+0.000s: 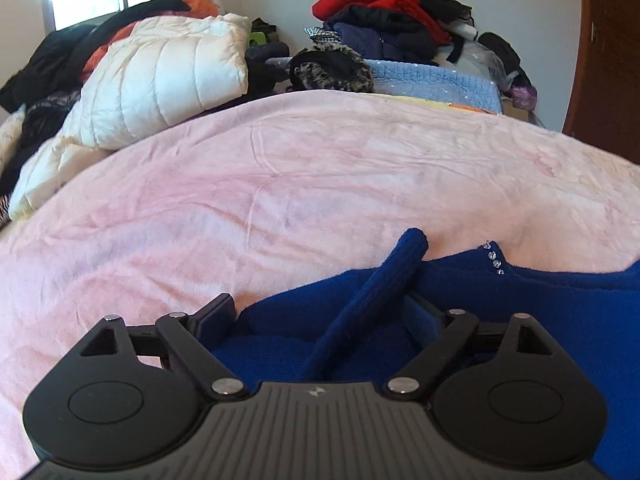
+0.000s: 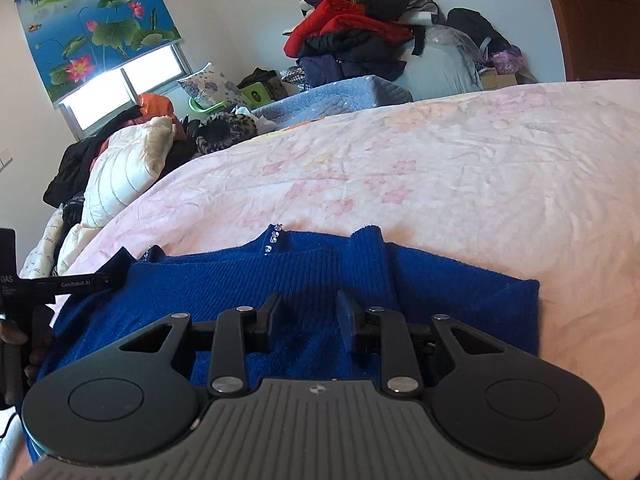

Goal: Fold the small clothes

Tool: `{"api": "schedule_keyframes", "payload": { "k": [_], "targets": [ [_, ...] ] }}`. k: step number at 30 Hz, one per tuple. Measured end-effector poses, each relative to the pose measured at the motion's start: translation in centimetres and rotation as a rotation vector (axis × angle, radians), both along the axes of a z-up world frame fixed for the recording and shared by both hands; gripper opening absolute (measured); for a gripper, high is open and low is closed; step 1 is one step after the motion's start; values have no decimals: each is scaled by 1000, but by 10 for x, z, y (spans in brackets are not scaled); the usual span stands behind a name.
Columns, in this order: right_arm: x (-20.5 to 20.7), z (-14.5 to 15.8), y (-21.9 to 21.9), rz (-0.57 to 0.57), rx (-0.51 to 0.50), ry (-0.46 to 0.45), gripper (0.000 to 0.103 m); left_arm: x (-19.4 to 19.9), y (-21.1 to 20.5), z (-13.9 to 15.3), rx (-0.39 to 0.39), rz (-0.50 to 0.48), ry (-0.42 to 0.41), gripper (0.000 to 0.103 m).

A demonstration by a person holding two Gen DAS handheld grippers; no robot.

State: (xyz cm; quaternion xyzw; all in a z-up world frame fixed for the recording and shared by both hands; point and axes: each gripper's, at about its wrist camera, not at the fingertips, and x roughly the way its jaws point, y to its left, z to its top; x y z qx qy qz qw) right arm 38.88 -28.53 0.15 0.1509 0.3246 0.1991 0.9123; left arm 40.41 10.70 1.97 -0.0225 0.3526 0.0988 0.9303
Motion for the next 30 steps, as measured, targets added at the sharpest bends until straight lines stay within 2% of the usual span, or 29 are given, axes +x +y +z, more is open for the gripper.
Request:
{"api": "schedule_keyframes", "payload": {
  "k": [3, 13, 30],
  "targets": [
    [0, -2, -3, -11, 17, 6, 29, -1, 9, -1, -58, -4, -3, 91],
    [-1, -1, 1, -24, -9, 1, 28, 0, 5, -1, -43, -4, -3, 91],
    [-2, -3, -1, -33, 20, 10, 28, -1, 5, -1, -42, -1, -1, 92]
  ]
}}
